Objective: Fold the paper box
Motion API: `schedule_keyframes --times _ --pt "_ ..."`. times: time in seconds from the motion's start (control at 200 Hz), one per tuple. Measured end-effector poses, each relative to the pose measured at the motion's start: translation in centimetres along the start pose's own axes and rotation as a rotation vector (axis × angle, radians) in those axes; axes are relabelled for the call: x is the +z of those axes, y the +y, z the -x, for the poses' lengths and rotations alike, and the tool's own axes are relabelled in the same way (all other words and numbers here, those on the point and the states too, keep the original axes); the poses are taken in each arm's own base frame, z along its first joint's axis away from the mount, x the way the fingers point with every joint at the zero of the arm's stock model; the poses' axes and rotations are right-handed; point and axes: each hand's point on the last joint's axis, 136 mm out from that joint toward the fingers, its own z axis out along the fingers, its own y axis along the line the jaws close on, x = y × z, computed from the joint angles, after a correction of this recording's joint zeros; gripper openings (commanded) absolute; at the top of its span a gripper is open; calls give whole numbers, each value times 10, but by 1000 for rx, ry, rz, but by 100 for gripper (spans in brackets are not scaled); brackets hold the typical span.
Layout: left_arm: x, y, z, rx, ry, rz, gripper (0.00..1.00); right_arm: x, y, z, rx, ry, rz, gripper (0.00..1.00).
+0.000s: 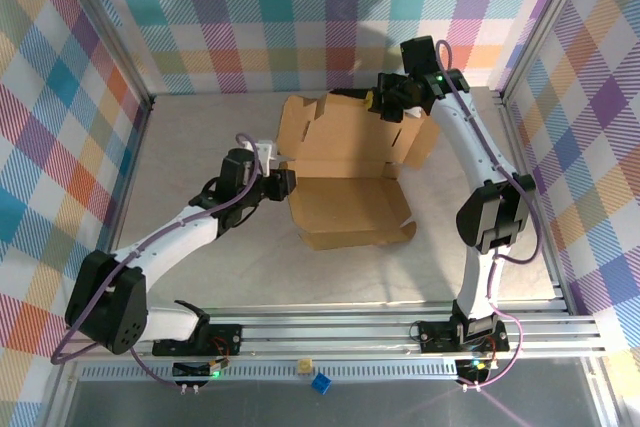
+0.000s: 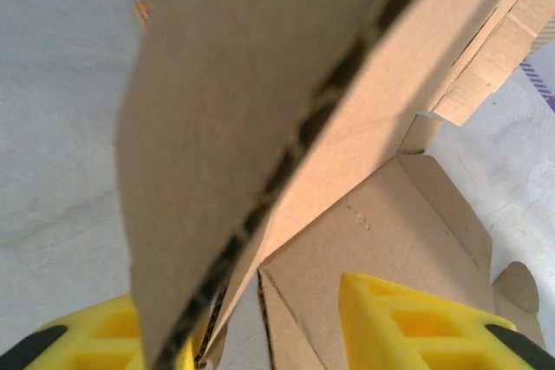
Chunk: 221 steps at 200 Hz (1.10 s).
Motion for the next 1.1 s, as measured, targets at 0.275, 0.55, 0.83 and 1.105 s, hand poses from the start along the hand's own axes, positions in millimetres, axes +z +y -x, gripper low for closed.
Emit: schedule_keyframes --times 0.275,0.55,0.83,1.105 --pt "10 1 13 25 -44 92 1 -2 7 6 55 -11 20 0" --pt "9 -15 10 171 -48 173 0 -4 15 10 82 -15 51 0" --pt "3 -30 3 413 -36 281 0 -4 15 9 82 -5 48 0" --pt "24 -42 -9 628 16 444 0 -4 18 11 80 -7 61 0"
